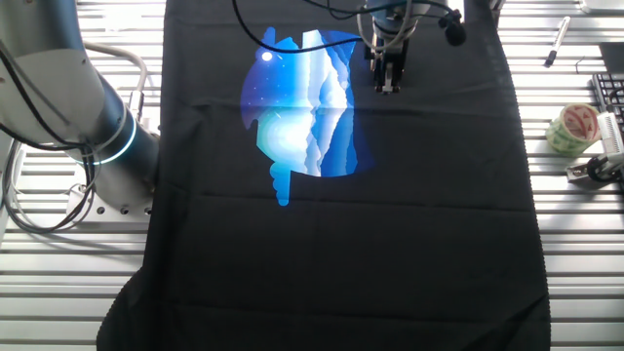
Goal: Approach and touch the side of the small block
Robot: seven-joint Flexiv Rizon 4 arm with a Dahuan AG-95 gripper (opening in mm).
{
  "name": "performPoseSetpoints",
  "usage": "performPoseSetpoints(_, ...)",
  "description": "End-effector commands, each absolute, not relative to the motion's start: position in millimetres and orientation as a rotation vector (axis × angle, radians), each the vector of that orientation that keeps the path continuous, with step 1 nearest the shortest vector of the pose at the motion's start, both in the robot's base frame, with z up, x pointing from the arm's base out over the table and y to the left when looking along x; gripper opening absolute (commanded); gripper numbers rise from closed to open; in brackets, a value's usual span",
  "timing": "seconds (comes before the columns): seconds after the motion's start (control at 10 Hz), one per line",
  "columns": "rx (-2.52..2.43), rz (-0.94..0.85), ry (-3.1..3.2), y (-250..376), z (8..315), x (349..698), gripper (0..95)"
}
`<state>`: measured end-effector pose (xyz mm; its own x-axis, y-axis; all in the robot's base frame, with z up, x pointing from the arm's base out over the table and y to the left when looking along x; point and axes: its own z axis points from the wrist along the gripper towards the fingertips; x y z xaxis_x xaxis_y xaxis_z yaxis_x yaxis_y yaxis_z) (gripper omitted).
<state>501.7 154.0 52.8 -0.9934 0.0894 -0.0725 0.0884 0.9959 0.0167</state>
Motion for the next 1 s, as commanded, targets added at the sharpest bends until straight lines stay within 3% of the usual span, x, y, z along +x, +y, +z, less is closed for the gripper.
performPoseSetpoints(0.1, 0.14, 0.023, 3.067, 157, 55, 502, 0.0)
performPoseSetpoints(1.0, 0.139, 0.038, 3.079, 177, 56, 507, 0.0)
